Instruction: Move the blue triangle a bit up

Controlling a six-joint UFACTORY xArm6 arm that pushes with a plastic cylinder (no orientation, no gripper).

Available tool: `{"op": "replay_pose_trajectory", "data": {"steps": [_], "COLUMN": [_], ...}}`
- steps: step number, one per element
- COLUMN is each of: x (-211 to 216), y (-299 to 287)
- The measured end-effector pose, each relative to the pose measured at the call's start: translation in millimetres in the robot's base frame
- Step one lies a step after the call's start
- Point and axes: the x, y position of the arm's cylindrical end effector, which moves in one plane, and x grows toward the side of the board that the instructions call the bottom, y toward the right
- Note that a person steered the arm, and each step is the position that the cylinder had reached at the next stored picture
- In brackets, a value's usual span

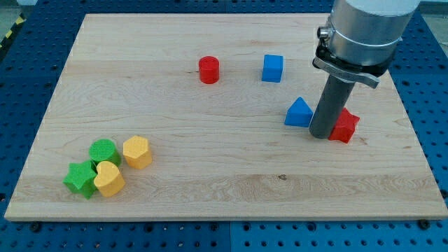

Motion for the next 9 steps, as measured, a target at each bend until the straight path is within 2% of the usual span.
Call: {"op": "replay_pose_trajectory", "data": {"steps": [2,3,5,9], "x": [0,0,0,-21], "y": [-58,-61,-62,-22]}}
